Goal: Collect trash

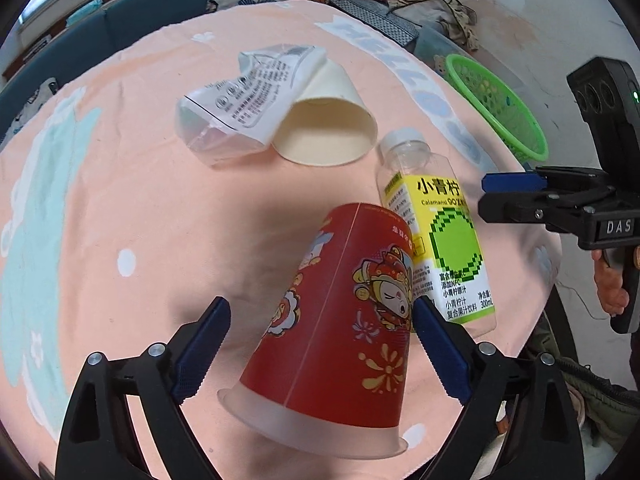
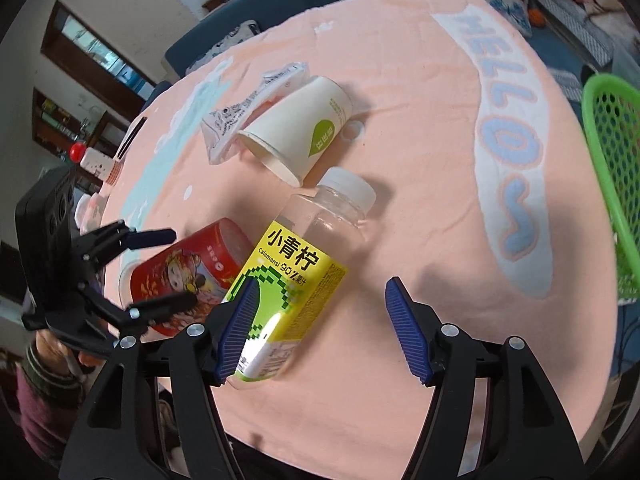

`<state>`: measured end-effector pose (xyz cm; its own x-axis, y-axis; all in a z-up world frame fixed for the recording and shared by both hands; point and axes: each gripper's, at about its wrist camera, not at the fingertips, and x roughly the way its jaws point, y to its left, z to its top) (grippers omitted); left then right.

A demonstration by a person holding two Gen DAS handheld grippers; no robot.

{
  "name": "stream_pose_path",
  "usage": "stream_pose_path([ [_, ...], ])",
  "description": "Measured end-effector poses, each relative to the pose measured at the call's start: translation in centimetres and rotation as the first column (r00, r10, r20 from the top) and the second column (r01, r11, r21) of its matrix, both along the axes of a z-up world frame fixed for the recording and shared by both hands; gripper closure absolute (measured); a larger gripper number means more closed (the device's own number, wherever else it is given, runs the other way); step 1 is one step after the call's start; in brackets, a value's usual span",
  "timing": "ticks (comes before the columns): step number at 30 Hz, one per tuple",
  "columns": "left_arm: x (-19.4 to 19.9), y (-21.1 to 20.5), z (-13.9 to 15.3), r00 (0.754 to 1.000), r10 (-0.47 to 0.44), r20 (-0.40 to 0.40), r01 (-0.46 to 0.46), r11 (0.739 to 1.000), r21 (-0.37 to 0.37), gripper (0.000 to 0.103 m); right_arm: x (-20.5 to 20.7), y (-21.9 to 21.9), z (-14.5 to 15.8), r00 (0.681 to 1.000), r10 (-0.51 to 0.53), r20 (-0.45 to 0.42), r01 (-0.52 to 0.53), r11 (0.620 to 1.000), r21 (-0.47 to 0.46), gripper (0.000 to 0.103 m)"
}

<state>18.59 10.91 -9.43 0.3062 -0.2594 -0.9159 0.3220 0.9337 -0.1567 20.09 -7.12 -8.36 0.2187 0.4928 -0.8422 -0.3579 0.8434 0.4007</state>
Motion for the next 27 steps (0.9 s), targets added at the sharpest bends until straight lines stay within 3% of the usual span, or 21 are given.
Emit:
stream_pose_path([
  [5, -0.3, -0.6, -0.9, 0.999, -0.034, -0.015, 0.034, 0.999, 0.030, 0.015, 0.3, 0.4, 0.2, 0.999, -0.029, -0.031, 0.029, 1.000, -0.001, 0.036],
  [7, -0.2, -0.7, -1.3, 0.999, -0.041, -0.022, 0.041, 0.999, 0.023, 0.024, 0.4, 0.5, 0.3, 0.998, -0.039, -0.044, 0.039, 0.999, 0.004, 0.035],
  [11, -0.5, -0.4, -1.2, 0.999, -0.034, 0.015, 0.034, 0.999, 0.019, 0.025, 0.8, 0.6, -0.1, 0.995, -0.069, -0.072, 0.070, 0.998, 0.005, 0.035],
  [15, -0.9, 0.6, -0.8, 0.999, 0.003, 0.038, -0.003, 1.000, 0.010, 0.026, 1.0, 0.8, -0.5, 0.988, -0.084, -0.126, 0.089, 0.996, 0.031, 0.035],
  [18, -1.0, 1.9, -0.3, 0.998, 0.044, 0.053, -0.043, 0.999, -0.016, 0.027, 1.1, 1.3, -0.5, 0.988, -0.094, -0.121, 0.096, 0.995, 0.015, 0.028],
  [27, -1.5, 4.9, 1.0, 0.988, 0.121, 0.092, -0.118, 0.992, -0.041, 0.027, 1.1, 3.0, -1.7, 0.965, -0.142, -0.219, 0.144, 0.990, -0.011, 0.026],
])
